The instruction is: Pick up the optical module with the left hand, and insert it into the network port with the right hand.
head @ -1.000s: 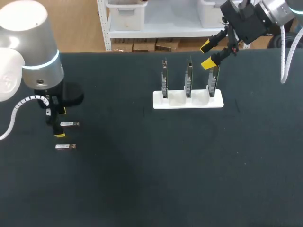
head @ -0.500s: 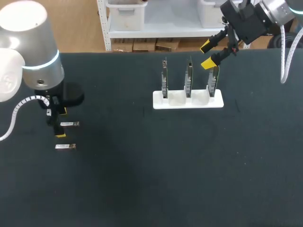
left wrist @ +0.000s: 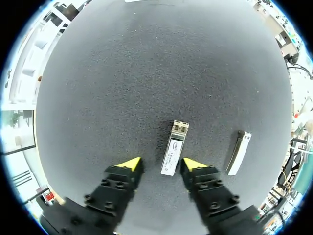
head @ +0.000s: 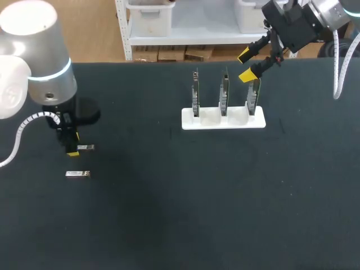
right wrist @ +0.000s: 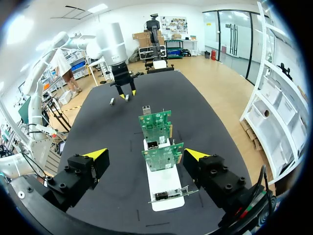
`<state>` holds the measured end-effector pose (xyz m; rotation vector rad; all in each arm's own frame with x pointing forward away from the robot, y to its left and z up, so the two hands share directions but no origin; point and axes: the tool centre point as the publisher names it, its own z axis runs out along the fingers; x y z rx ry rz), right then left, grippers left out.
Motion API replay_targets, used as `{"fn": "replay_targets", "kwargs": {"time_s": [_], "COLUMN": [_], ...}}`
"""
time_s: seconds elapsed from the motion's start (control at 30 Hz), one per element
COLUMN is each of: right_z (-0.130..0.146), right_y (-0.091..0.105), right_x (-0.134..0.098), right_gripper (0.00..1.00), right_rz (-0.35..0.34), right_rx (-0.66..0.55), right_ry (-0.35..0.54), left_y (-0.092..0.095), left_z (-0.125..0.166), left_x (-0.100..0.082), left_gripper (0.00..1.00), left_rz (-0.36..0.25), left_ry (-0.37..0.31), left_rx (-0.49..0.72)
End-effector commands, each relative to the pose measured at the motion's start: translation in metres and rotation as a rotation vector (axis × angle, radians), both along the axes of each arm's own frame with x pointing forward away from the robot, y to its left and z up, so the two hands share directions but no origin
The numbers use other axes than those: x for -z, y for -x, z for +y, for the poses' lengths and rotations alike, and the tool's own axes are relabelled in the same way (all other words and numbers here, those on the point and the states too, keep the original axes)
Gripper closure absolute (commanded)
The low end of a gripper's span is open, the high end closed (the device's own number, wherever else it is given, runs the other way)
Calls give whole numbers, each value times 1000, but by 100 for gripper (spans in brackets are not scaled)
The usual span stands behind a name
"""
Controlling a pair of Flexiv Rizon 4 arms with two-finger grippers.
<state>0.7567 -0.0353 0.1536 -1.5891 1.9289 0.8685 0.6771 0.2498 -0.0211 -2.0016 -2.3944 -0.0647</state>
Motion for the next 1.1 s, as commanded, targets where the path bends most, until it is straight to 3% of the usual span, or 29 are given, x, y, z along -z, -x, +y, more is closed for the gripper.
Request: {"fn": "replay_targets", "kwargs": {"time_s": [0.03,0.23,0.43,0.6,0.7,0.8,0.93,1.0,1.1], "right_z": [0,0,0,0,0,0,0,0,0], "right_y": [1,1,1,1,1,1,1,1,1], "right_x": [0,0,0,0,0,0,0,0,0], "right_gripper": [0,0,0,0,0,0,0,0,0], "right_rz": [-2,-2,-2,-2,-2,-2,-2,-2,-2], "right_rx": [2,2,2,2,2,2,2,2,2], "right_ry": [0,0,0,0,0,0,0,0,0], "left_y": [-6,-7,-12,-24,-35,-44,-50,-53,-56], "left_z": [0,0,-5,-27,-42,-54,-64,-65,-62], "left_x": [7,6,-3,-26,-54,-83,-114,-122,-126], "left_gripper": [100,100,100,100,100,100,100,100,100], "left_rz": [8,-14,-42,-47,-64,-112,-163,-159,-201], "left_ry": [2,17,107,299,470,585,694,736,736], "left_rx": [-1,-1,-25,-53,-84,-95,-101,-130,-178]}}
